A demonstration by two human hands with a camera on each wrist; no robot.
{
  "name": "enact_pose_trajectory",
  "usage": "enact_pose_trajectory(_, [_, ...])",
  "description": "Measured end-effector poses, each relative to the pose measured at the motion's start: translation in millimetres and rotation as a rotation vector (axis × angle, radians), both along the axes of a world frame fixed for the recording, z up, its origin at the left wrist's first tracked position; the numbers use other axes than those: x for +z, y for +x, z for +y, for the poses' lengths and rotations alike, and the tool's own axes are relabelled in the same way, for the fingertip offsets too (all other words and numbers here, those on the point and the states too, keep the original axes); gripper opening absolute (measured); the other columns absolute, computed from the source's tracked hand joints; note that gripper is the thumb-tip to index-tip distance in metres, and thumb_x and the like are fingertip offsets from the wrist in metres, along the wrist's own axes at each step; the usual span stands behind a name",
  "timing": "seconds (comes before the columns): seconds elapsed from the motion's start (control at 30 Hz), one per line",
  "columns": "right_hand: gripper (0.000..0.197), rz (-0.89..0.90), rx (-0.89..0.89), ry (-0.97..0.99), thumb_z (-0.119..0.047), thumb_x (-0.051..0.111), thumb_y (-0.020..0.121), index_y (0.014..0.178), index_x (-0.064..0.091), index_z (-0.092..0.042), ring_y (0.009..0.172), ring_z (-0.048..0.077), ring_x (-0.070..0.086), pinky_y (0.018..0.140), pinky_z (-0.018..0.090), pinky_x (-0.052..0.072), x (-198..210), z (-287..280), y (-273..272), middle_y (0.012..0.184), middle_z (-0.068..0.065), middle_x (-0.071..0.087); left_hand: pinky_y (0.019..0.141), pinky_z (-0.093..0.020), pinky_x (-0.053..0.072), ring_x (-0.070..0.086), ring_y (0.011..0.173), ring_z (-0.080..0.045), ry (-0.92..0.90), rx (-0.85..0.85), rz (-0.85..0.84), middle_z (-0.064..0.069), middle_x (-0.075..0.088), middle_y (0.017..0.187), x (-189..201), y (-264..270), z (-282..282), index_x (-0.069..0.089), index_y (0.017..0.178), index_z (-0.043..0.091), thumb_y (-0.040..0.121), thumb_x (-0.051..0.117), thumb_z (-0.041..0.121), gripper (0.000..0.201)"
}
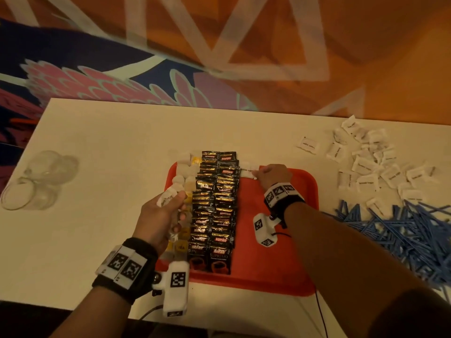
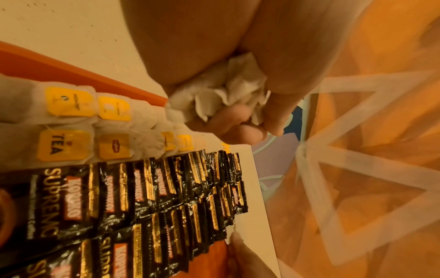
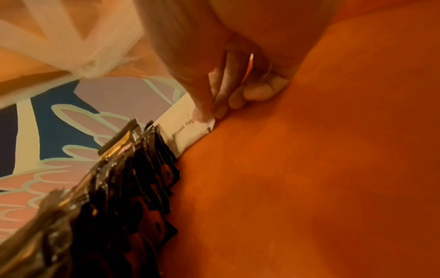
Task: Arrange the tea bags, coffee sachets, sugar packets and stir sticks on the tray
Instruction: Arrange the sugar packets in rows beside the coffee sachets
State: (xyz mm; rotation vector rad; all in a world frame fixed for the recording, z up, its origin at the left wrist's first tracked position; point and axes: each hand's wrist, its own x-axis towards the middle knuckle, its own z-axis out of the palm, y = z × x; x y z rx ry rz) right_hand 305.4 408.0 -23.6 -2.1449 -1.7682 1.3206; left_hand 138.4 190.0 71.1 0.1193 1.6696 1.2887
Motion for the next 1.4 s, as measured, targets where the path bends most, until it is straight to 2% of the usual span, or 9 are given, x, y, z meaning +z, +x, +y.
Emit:
enact_pose_trajectory(0.17, [0.019,0.073,-0.054,0.021,-0.034,0.075,0.082,0.098,0.077,-0.022,0.090,0.013,0.062,0.078,0.025,0.053,10,-5,21,0.104,-0.002,0.072,0.034,-0.016,0.031,0.047,0.046,-0.012,0.051,-0.002,-0.231,-0.002,0.057,0.067,-2,4,7,0.062,0.100,0.009,0.101,0.048,0.031,0.026])
enact_pose_trajectory(0.27, [0.014,0.135,-0.045,0.033,-0.031,0.072,0.085,0.095,0.077,-0.024,0.079,0.007,0.059,0.077,0.024,0.052,24,-13,37,0.102,-0.004,0.072,0.033,-0.014,0.027,0.044,0.042,-0.013,0.088,-0.014,-0.336,-0.005,0.055,0.068,1,14,17,0.061,0.099,0.007,0.097,0.038,0.022,0.027])
enact_pose_trajectory(0.37, [0.008,0.228,0.012,0.053,-0.028,0.069,0.085,0.087,0.077,-0.028,0.083,0.006,0.061,0.082,0.027,0.054,42,-24,45,0.098,-0.008,0.072,0.033,-0.016,0.026,0.044,0.045,-0.013,0.079,-0.105,-0.204,-0.006,0.060,0.073,6,32,29,0.058,0.101,0.008,0.101,0.042,0.017,0.018])
enact_pose_trajectory(0.57, [0.022,0.628,0.060,-0.091,-0.035,0.071,0.087,0.093,0.072,-0.014,0.074,0.009,0.063,0.066,0.025,0.051,97,-52,53,0.083,-0.001,0.070,0.035,-0.019,0.032,0.050,0.051,-0.013,0.119,-0.278,-0.039,-0.009,0.072,0.087,18,70,47,0.064,0.107,0.008,0.099,0.059,0.020,0.016])
enact_pose_trajectory(0.67, [0.012,0.738,0.097,-0.158,-0.024,0.071,0.088,0.092,0.072,-0.012,0.074,0.012,0.063,0.063,0.026,0.049,115,-62,57,0.083,0.003,0.070,0.035,-0.019,0.032,0.051,0.050,-0.013,0.168,-0.372,-0.007,-0.009,0.070,0.084,27,86,53,0.064,0.104,0.007,0.095,0.064,0.021,0.016])
enact_pose_trajectory(0.83, [0.013,0.783,0.056,-0.175,-0.007,0.071,0.087,0.096,0.068,0.002,0.073,0.023,0.061,0.057,0.023,0.048,133,-67,75,0.083,0.013,0.066,0.034,-0.018,0.032,0.052,0.048,-0.014,0.208,-0.416,-0.003,-0.008,0.067,0.077,43,103,60,0.065,0.097,0.011,0.090,0.067,0.029,0.019])
enact_pose_trajectory(1.0, [0.008,0.822,-0.040,-0.126,-0.009,0.068,0.090,0.087,0.060,-0.008,0.066,0.018,0.055,0.060,0.029,0.049,141,-71,92,0.077,0.007,0.063,0.036,-0.019,0.028,0.047,0.046,-0.014,0.182,-0.331,0.048,0.000,0.050,0.057,48,109,63,0.058,0.070,0.017,0.089,0.072,0.031,0.028])
enact_pose_trajectory(1.2, [0.015,0.839,0.013,-0.106,-0.005,0.072,0.085,0.100,0.068,-0.003,0.062,0.009,0.062,0.058,0.021,0.047,150,-82,100,0.074,0.005,0.069,0.037,-0.021,0.032,0.048,0.048,-0.014,0.245,-0.303,0.087,0.000,0.053,0.058,54,119,68,0.066,0.076,0.016,0.091,0.071,0.022,0.017])
enact_pose_trajectory(1.4, [0.011,0.953,-0.239,-0.081,-0.008,0.068,0.090,0.096,0.069,0.001,0.068,0.017,0.058,0.056,0.025,0.045,155,-74,100,0.083,0.013,0.066,0.044,-0.024,0.032,0.045,0.053,-0.024,0.189,-0.420,0.189,-0.015,0.061,0.067,53,118,65,0.074,0.073,0.026,0.086,0.078,0.027,0.013])
